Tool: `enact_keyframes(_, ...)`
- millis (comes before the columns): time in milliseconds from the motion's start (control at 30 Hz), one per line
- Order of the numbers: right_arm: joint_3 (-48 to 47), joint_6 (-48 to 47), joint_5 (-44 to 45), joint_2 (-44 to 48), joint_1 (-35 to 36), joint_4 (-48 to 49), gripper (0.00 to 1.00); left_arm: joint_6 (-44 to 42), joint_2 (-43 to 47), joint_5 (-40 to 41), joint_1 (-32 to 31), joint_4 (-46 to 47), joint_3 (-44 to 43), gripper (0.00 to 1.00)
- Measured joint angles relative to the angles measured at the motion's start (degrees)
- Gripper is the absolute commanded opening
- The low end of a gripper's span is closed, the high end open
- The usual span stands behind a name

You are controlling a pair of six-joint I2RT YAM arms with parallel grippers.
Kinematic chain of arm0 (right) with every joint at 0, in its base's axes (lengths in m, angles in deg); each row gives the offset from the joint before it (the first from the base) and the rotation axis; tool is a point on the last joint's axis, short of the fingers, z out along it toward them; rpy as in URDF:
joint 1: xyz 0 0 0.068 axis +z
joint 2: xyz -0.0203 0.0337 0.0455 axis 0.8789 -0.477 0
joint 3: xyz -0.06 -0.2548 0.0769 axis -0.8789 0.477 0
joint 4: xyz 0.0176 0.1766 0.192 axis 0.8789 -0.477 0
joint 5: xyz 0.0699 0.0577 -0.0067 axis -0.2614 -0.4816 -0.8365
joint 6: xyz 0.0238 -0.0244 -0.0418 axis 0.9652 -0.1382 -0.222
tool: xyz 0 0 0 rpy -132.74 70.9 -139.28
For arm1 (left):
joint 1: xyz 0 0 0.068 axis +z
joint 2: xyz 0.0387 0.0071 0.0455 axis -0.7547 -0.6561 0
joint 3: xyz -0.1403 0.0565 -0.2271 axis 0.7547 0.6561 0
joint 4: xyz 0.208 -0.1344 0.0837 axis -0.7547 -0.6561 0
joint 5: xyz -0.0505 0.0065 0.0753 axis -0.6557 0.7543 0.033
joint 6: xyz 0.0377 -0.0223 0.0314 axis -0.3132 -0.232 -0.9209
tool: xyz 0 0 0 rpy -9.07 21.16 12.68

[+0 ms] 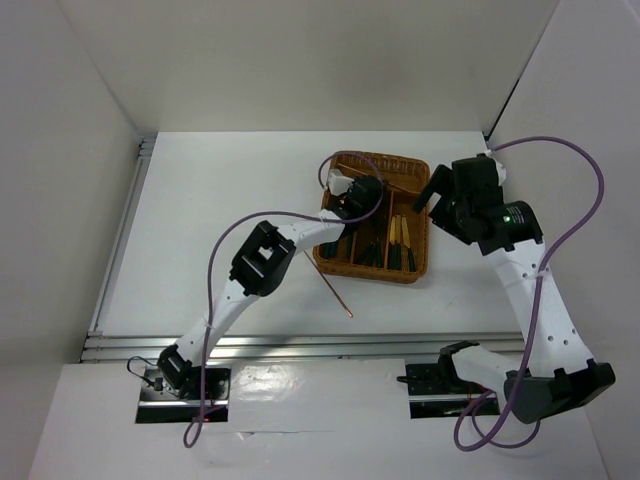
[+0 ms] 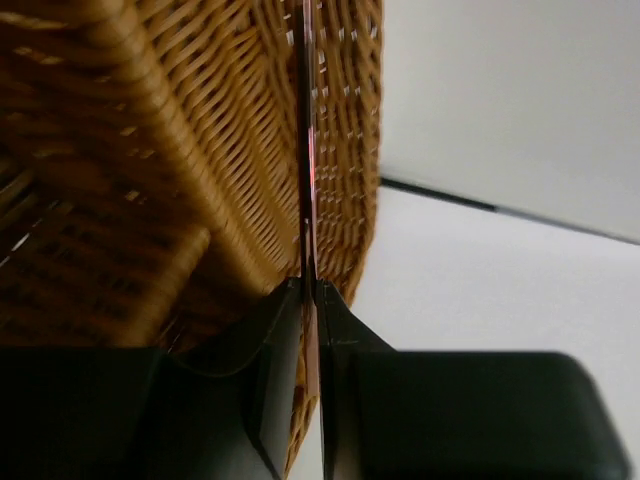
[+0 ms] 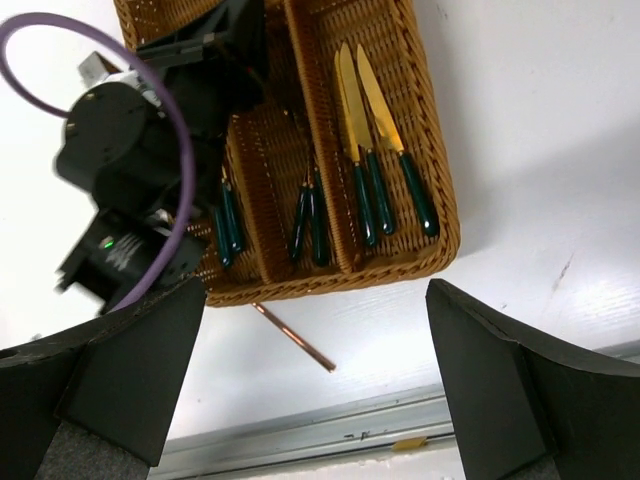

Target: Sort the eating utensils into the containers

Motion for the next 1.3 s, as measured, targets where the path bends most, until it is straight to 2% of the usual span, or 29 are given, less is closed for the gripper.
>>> enact_keyframes(100, 0.00, 0.57, -1.05, 0.44, 0.00, -0.79, 1.00, 2.84, -2.97, 1.79, -0.07, 2.91, -2.12, 0.36)
enact_keyframes(133, 0.00, 0.68, -1.33, 0.50, 0.00, -1.05, 1.00, 2.97, -3.37, 2.47, -0.07, 2.95, -2.97, 0.44)
enact_keyframes(200, 0.00, 1.01, -1.75, 0.55, 0.00, -1.46, 1.00, 3.04, -3.80, 3.39, -0.07, 2.97, -4.00, 0.52)
enact_keyframes(233, 0.00, 1.05, -2.03, 0.55, -0.02, -1.57, 1.00, 3.08, -3.80, 3.82, -0.07, 2.97, -4.26, 0.60)
enact_keyframes(300, 0.00, 1.20, -2.51, 0.55, -0.02, -1.73, 1.00, 3.74, -3.78, 4.79, -0.07, 3.54, -4.46, 0.64)
enact_keyframes(467, 0.00, 1.29, -3.15, 0.57, -0.02, -1.99, 1.00, 3.54, -1.57, 4.96, 0.17, 3.67, -1.64, 0.65)
enact_keyframes(600, -0.39, 1.16, -2.67, 0.55, -0.02, -2.12, 1.00, -2.14, 4.13, 1.60, 0.87, 1.03, 3.82, 0.70)
enact_keyframes(800, -4.09, 0.57, 0.31, 0.44, -0.02, -2.36, 1.00, -13.99, 27.08, -7.98, 2.95, -6.19, 19.34, 0.72)
enact_keyframes(900, -4.63, -0.11, 1.57, 0.46, -0.04, -2.03, 1.00, -19.98, 38.58, -13.77, 4.55, -11.58, 20.65, 0.72)
enact_keyframes(1067, -4.63, -0.61, 2.82, -0.22, -0.09, -1.95, 1.00, -27.32, 49.33, -19.15, 5.92, -26.67, 17.49, 0.70)
enact_keyframes(1133, -4.57, -0.72, 3.19, -0.87, -0.11, -1.86, 1.00, -27.82, 52.57, -19.96, 5.22, -31.89, 21.31, 0.70)
enact_keyframes(1300, -4.09, -0.98, 3.15, -2.08, -0.11, -1.77, 1.00, -27.32, 55.82, -20.92, 2.25, -43.69, 38.10, 0.67)
